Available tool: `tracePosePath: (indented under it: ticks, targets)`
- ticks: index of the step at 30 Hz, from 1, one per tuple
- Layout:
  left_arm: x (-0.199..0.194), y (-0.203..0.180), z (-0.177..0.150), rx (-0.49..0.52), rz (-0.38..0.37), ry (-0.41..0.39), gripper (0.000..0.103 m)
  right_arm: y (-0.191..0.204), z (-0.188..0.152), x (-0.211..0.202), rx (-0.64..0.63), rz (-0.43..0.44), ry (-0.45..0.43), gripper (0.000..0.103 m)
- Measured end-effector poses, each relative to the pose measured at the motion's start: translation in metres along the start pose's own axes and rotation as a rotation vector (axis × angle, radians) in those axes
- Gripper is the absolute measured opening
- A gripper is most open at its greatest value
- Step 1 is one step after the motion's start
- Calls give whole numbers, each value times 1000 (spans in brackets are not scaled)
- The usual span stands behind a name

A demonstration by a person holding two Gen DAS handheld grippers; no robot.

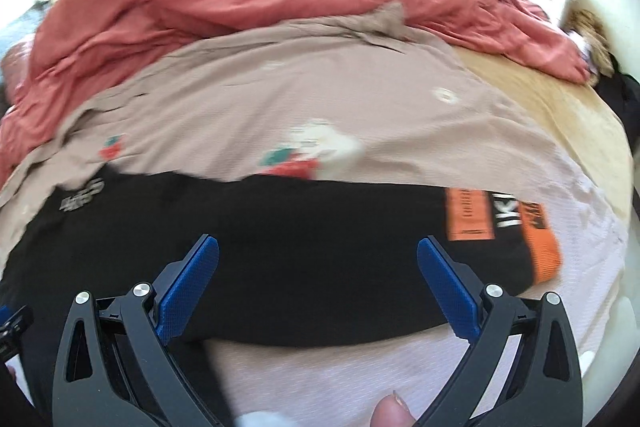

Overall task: Fold small clothes
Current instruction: 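Grasp the orange cuff of the sleeve nearest the right gripper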

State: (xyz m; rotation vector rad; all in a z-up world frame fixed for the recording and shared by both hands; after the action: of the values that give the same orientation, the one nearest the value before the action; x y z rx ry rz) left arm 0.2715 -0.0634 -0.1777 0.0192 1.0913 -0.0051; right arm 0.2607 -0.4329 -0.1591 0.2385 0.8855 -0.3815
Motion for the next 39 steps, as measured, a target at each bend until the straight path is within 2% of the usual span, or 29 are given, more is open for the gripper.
tracePosePath:
  ticks: [3, 6, 12, 16, 18, 20, 22, 23, 24, 25, 29, 31, 34, 35, 37, 39]
  targets:
    - [8, 1, -2, 3, 17, 1, 94, -43, 3, 12, 69, -76, 25, 99]
    - [17, 2, -8, 8, 18, 6, 94, -83, 7, 16, 154, -117, 37, 99]
    - [30, -5, -18, 19, -11, 26, 94, -171, 2, 24, 319, -236, 78, 99]
    - [37, -9, -22, 10, -23, 40, 94, -210, -16, 35, 441, -256, 134, 99]
    - [41, -10, -23, 2, -23, 47, 94, -217, -27, 41, 471, -264, 167, 98]
    - [44, -10, -24, -2, -16, 50, 94, -216, -34, 46, 475, -265, 186, 97]
    - [46, -11, -24, -6, -13, 48, 94, -210, -32, 49, 440, -270, 184, 77]
    - [46, -11, -24, -7, -11, 48, 94, -204, -30, 49, 419, -256, 181, 63]
    - [47, -11, -24, -10, -9, 47, 94, -199, -29, 50, 399, -253, 179, 56]
    - [47, -11, -24, -12, -10, 46, 94, -194, -27, 48, 357, -271, 176, 53]
    - [46, -11, -24, -16, -13, 40, 94, -180, -19, 39, 305, -255, 146, 20]
    - [46, -11, -24, -20, -18, 37, 94, -172, -10, 31, 301, -221, 107, 16]
    - [42, -10, -25, -29, -31, 34, 94, -155, 9, 19, 329, -80, 34, 14]
    - [41, -10, -25, -34, -36, 31, 94, -139, 18, 12, 319, -7, 6, 14]
    - [36, -6, -25, -50, -45, 26, 94, -111, 29, -5, 275, 85, -36, 14]
    - [30, 0, -25, -70, -50, 20, 94, -64, 39, -21, 192, 181, -68, 14]
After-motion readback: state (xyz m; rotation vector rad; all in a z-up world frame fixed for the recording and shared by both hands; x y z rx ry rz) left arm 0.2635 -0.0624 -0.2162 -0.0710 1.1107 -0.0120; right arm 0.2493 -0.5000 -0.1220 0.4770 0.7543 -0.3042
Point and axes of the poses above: each gripper's, at about its wrist camera, not at the fingertips, and x roughly the way its jaws point, y to its left, z to its top, the point moved 10 cm from there along x, roughly the way its jaws point, and after that the axes turned 2 degrees about x, right-handed, at the moved point
